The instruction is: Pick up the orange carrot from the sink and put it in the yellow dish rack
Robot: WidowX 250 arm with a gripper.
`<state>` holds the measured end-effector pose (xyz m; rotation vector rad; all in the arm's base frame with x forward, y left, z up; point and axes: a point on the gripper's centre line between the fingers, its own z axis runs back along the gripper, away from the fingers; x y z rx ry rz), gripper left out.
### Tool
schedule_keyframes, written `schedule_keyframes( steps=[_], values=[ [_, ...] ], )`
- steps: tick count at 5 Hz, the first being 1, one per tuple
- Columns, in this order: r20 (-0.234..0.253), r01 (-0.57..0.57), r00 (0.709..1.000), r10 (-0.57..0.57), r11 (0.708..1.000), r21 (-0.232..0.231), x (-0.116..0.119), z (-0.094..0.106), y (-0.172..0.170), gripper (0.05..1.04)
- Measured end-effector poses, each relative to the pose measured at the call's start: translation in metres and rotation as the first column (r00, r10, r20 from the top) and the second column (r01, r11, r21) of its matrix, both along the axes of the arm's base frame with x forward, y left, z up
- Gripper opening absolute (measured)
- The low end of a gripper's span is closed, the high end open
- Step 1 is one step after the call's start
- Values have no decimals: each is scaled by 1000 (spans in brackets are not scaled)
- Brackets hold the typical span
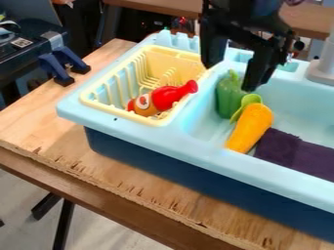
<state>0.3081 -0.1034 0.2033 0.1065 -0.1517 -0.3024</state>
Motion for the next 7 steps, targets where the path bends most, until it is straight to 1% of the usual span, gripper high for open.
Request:
schedule_keyframes(
  steps=[1,2,3,4,5,6,7],
  values=[
    [36,-38,999,38,999,-4,5,-6,1,1003],
    [37,-55,998,55,998,10,11,-16,-3,1003],
    [34,-60,998,60,998,7,22,-33,-7,1003],
    [-19,-49,999,49,999,24,31,-58,-14,1003],
    [-42,-36,998,38,999,31,38,-71,-21,1003],
    [-53,-38,998,39,999,29,42,-84,-24,1003],
    [-81,-34,996,38,998,49,40,-96,-28,1003]
  ],
)
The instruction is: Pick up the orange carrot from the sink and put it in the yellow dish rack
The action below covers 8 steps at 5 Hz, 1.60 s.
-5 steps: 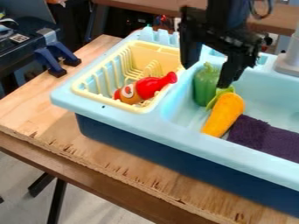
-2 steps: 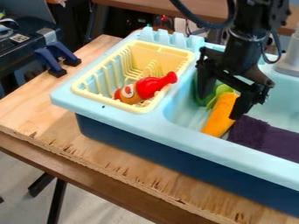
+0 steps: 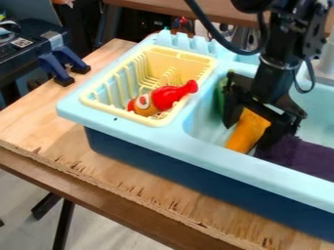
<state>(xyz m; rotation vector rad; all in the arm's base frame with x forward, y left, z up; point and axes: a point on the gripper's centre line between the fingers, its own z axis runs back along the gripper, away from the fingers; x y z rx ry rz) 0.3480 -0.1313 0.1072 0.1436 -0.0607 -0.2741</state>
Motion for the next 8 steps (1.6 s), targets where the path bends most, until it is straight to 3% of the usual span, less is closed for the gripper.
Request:
schedule_keyframes(
  steps=[1,2,3,4,6,7,8],
  values=[
    [-14,-12,1000,12,1000,6,1,-7,1,967],
    [-7,-13,1000,13,1000,4,2,-8,1,700],
    [-10,-4,1000,4,1000,-1,2,-8,2,493],
    [-15,1,1000,-1,1000,-18,-3,-2,5,406],
    [89,75,994,-68,995,-72,-20,51,6,355],
    [137,201,975,-173,954,-223,-31,85,4,355],
    [188,223,967,-172,929,-297,-27,109,23,355]
  ],
)
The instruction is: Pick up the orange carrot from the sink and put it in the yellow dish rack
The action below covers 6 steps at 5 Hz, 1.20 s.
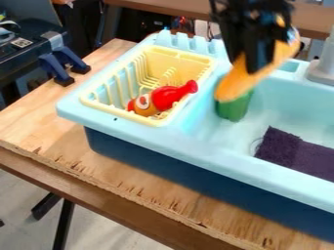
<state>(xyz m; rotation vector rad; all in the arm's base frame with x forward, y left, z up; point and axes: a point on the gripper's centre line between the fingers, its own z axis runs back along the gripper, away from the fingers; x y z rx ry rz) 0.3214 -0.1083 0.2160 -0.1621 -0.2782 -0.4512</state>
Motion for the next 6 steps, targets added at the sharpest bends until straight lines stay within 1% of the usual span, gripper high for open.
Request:
schedule_keyframes(
  steps=[1,2,3,4,5,6],
  values=[
    [57,-54,997,56,998,-35,12,41,21,355],
    [57,-129,990,129,992,8,12,62,55,355],
    [13,-226,974,226,971,78,12,64,87,355],
    [3,-285,958,288,948,140,9,61,105,355],
    [-49,-340,930,365,903,263,1,36,122,355],
    [-92,-375,903,420,873,312,-3,12,135,355]
  ],
)
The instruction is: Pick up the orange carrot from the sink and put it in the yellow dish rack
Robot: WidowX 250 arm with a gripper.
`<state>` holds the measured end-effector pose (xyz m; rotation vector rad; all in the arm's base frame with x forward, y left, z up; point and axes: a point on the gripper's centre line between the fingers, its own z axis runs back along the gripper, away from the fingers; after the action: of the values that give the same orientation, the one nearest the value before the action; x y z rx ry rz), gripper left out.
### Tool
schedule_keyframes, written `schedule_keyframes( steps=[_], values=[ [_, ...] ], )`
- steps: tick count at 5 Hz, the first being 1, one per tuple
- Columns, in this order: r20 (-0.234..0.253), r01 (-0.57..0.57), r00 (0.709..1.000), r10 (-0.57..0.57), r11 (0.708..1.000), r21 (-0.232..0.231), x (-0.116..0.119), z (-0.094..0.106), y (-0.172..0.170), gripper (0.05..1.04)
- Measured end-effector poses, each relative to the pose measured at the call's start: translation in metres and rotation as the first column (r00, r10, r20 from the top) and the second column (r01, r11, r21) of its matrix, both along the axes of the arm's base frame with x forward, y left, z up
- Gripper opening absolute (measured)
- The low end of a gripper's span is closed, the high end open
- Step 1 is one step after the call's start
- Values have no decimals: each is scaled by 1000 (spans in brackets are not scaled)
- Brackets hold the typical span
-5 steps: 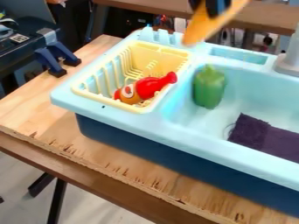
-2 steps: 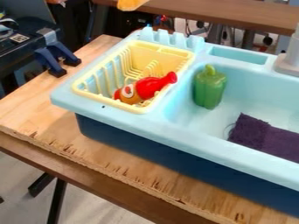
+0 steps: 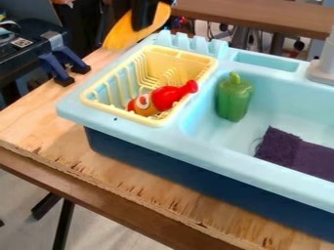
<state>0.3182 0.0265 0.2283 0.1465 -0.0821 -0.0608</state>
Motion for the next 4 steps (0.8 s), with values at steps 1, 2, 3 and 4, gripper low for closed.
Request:
schedule_keyframes(
  steps=[1,2,3,4],
  values=[
    [-31,-49,998,50,999,16,4,-15,14,355],
    [-66,-90,994,91,996,15,8,-28,22,355],
    [-77,-97,992,96,995,-7,14,-41,31,355],
    [-104,-86,991,85,996,-8,22,-56,34,355]
  ],
)
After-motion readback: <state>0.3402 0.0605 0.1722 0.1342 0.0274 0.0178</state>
